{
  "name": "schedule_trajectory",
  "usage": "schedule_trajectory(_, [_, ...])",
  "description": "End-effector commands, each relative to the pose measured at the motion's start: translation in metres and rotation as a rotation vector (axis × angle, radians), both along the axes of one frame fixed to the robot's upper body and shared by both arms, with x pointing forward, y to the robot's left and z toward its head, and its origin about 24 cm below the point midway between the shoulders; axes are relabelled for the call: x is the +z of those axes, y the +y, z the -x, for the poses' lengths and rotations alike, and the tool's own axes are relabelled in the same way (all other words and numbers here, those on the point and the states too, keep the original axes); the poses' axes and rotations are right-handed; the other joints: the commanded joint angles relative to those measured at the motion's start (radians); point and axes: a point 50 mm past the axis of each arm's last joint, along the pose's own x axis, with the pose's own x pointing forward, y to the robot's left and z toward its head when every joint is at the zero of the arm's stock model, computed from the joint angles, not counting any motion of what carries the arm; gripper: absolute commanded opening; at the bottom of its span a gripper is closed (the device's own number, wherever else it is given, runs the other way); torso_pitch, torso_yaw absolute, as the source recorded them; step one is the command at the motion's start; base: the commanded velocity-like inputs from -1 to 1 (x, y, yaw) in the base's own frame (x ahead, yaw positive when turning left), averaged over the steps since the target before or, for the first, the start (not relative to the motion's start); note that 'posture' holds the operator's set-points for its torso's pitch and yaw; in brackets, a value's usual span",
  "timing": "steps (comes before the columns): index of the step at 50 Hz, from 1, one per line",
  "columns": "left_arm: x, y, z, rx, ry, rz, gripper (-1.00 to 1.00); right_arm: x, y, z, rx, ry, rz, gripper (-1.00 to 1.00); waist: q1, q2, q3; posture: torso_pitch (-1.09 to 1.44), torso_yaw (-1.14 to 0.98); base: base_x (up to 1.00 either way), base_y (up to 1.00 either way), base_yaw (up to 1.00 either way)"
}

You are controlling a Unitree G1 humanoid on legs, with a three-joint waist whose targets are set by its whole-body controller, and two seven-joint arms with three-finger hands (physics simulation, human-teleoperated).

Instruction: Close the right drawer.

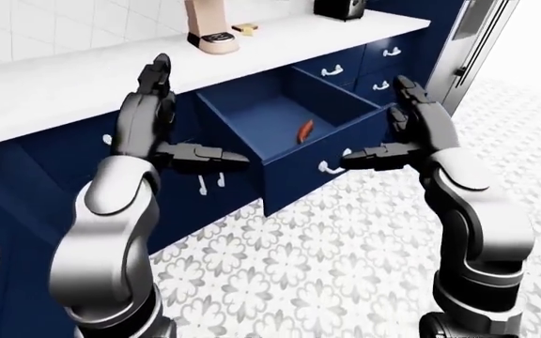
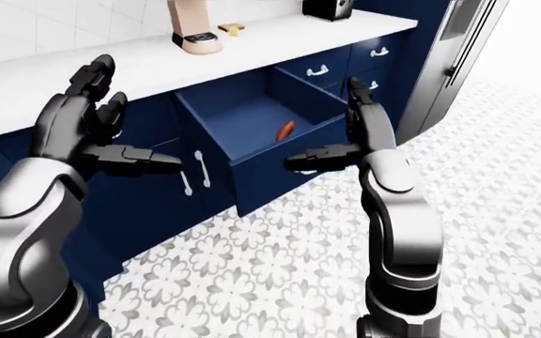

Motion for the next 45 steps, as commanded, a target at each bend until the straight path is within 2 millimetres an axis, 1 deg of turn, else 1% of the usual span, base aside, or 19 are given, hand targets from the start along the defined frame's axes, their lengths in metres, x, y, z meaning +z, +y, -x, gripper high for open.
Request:
schedule_trajectory(1, [0.0149, 0.0027, 0.0046, 0.02, -0.087, -0.006, 1.0, 0.0183, 0.005, 0.0034, 0.026, -0.097, 0.011, 1.0, 0.005, -0.004, -0.017, 0.0, 0.0, 0.0, 0.0, -0.29])
schedule_trajectory(3, [0.0153, 0.0027, 0.0045, 0.02, -0.087, -0.007, 1.0, 0.0189, 0.0052, 0.0034, 0.03, -0.097, 0.009, 1.0, 0.005, 0.024, -0.015, 0.0, 0.0, 0.0, 0.0, -0.29])
schedule_trajectory(5, [0.0163, 0.0026, 0.005, 0.02, -0.088, -0.007, 1.0, 0.0193, 0.0054, 0.0036, 0.029, -0.097, 0.011, 1.0, 0.002, 0.078, -0.028, 0.0, 0.0, 0.0, 0.0, -0.28])
schedule_trajectory(6, [0.0171, 0.0025, 0.006, 0.02, -0.09, -0.008, 1.0, 0.0203, 0.0058, 0.0039, 0.031, -0.098, 0.011, 1.0, -0.004, 0.079, -0.038, 0.0, 0.0, 0.0, 0.0, -0.29])
schedule_trajectory(7, [0.0174, 0.0023, 0.0062, 0.02, -0.091, -0.009, 1.0, 0.0206, 0.0059, 0.0039, 0.031, -0.098, 0.012, 1.0, 0.007, 0.061, -0.024, 0.0, 0.0, 0.0, 0.0, -0.28])
schedule_trajectory(8, [0.0175, 0.0023, 0.006, 0.02, -0.09, -0.008, 1.0, 0.0205, 0.0059, 0.0037, 0.031, -0.098, 0.012, 1.0, 0.0, 0.068, -0.019, 0.0, 0.0, 0.0, 0.0, -0.28])
schedule_trajectory(15, [0.0178, 0.0022, 0.0061, 0.02, -0.091, -0.007, 1.0, 0.0215, 0.0054, 0.0043, 0.031, -0.099, 0.011, 1.0, 0.002, 0.011, -0.027, 0.0, 0.0, 0.0, 0.0, -0.28])
schedule_trajectory(17, [0.0175, 0.0021, 0.0061, 0.019, -0.091, -0.007, 1.0, 0.0205, 0.0059, 0.0041, 0.033, -0.098, 0.012, 1.0, 0.006, -0.021, -0.029, 0.0, 0.0, 0.0, 0.0, -0.28])
schedule_trajectory(19, [0.0163, 0.0024, 0.0053, 0.019, -0.089, -0.007, 1.0, 0.0202, 0.0053, 0.004, 0.031, -0.098, 0.011, 1.0, 0.006, -0.086, -0.043, 0.0, 0.0, 0.0, 0.0, -0.28])
schedule_trajectory(20, [0.0167, 0.0025, 0.0057, 0.02, -0.09, -0.006, 1.0, 0.0207, 0.0054, 0.0044, 0.03, -0.098, 0.012, 1.0, -0.001, -0.047, -0.032, 0.0, 0.0, 0.0, 0.0, -0.29])
schedule_trajectory(22, [0.0172, 0.0024, 0.0059, 0.02, -0.091, -0.006, 1.0, 0.0211, 0.0053, 0.0045, 0.03, -0.098, 0.011, 1.0, 0.001, -0.056, -0.036, 0.0, 0.0, 0.0, 0.0, -0.29])
schedule_trajectory(29, [0.0186, 0.0038, 0.0069, 0.023, -0.095, -0.002, 1.0, 0.0201, 0.0054, 0.0046, 0.029, -0.098, 0.013, 1.0, 0.004, 0.013, -0.013, 0.0, 0.0, 0.0, 0.0, -0.29])
schedule_trajectory(31, [0.0191, 0.004, 0.0078, 0.024, -0.097, -0.002, 1.0, 0.0203, 0.0055, 0.0051, 0.03, -0.098, 0.013, 1.0, 0.001, 0.057, -0.018, 0.0, 0.0, 0.0, 0.0, -0.3])
schedule_trajectory(32, [0.0193, 0.004, 0.008, 0.024, -0.097, -0.002, 1.0, 0.0205, 0.0054, 0.0048, 0.029, -0.098, 0.014, 1.0, 0.001, 0.094, -0.031, 0.0, 0.0, 0.0, 0.0, -0.3])
schedule_trajectory(33, [0.0195, 0.0041, 0.008, 0.024, -0.098, -0.001, 1.0, 0.0202, 0.0056, 0.0049, 0.03, -0.098, 0.014, 1.0, 0.008, 0.053, -0.026, 0.0, 0.0, 0.0, 0.0, -0.3])
schedule_trajectory(35, [0.0195, 0.0039, 0.0082, 0.023, -0.098, -0.001, 1.0, 0.0201, 0.0057, 0.0046, 0.031, -0.098, 0.013, 1.0, 0.002, 0.065, -0.023, 0.0, 0.0, 0.0, 0.0, -0.3])
schedule_trajectory(42, [0.0192, 0.0035, 0.0079, 0.024, -0.098, -0.002, 1.0, 0.0202, 0.0046, 0.0051, 0.029, -0.098, 0.013, 1.0, 0.003, 0.002, -0.025, 0.0, 0.0, 0.0, 0.0, -0.31])
schedule_trajectory(44, [0.0195, 0.0034, 0.0076, 0.023, -0.098, -0.003, 1.0, 0.021, 0.0041, 0.0051, 0.028, -0.099, 0.013, 1.0, 0.006, -0.038, -0.028, 0.0, 0.0, 0.0, 0.0, -0.31])
schedule_trajectory(45, [0.0202, 0.0038, 0.0071, 0.024, -0.098, -0.004, 1.0, 0.0232, 0.004, 0.0056, 0.025, -0.103, 0.015, 1.0, 0.006, -0.076, -0.039, 0.0, 0.0, 0.0, 0.0, -0.3])
